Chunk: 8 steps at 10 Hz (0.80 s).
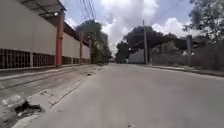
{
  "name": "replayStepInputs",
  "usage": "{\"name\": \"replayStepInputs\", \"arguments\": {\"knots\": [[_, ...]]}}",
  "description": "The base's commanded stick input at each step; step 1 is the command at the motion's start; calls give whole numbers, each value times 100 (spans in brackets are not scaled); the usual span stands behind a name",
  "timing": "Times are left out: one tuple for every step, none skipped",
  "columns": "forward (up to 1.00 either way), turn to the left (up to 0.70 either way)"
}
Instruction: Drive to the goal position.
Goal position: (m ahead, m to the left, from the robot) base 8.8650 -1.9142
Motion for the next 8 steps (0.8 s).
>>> {"name": "replayStepInputs", "arguments": {"knots": [[100, -1], [100, -1], [100, -1], [100, -1], [100, -1], [100, -1], [100, -1], [100, -1]]}}
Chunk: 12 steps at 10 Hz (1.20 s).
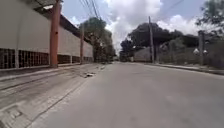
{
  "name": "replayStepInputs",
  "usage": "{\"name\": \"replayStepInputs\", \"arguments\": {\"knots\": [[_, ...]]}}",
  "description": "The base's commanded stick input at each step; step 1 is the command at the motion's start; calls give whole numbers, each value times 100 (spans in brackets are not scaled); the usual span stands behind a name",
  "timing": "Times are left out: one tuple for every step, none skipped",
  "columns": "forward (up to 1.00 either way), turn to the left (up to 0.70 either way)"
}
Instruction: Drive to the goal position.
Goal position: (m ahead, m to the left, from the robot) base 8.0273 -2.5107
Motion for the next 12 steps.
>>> {"name": "replayStepInputs", "arguments": {"knots": [[100, -1], [100, -1], [100, -1], [100, -1], [100, -1], [100, -1], [100, -8], [100, -36], [100, -21], [100, -2], [100, 1], [100, 1]]}}
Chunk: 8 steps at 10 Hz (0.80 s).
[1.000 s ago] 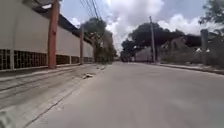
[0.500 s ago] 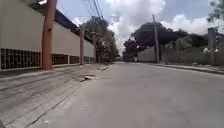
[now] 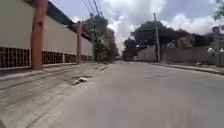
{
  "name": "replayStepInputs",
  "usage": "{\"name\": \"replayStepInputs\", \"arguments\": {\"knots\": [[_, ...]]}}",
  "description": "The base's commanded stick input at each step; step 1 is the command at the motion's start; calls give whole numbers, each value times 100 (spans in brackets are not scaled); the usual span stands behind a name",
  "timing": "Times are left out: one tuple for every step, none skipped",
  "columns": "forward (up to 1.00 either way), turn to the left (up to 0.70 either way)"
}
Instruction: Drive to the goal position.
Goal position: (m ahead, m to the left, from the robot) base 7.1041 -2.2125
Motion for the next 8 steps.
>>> {"name": "replayStepInputs", "arguments": {"knots": [[100, 1], [100, 1], [100, 0], [100, -1], [100, 0], [100, 1], [100, 1], [100, 1]]}}
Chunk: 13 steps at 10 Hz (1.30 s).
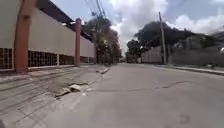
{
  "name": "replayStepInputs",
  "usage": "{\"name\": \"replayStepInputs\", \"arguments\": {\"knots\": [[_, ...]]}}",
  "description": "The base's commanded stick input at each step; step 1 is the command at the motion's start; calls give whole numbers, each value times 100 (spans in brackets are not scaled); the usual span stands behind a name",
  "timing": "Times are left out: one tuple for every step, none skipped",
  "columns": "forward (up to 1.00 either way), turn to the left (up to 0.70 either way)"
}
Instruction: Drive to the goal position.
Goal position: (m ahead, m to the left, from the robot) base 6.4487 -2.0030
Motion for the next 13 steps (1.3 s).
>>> {"name": "replayStepInputs", "arguments": {"knots": [[100, 1], [100, 1], [100, 1], [100, 1], [100, 1], [100, -1], [100, -1], [100, 1], [100, -10], [100, -24], [100, -37], [100, -39], [100, -39]]}}
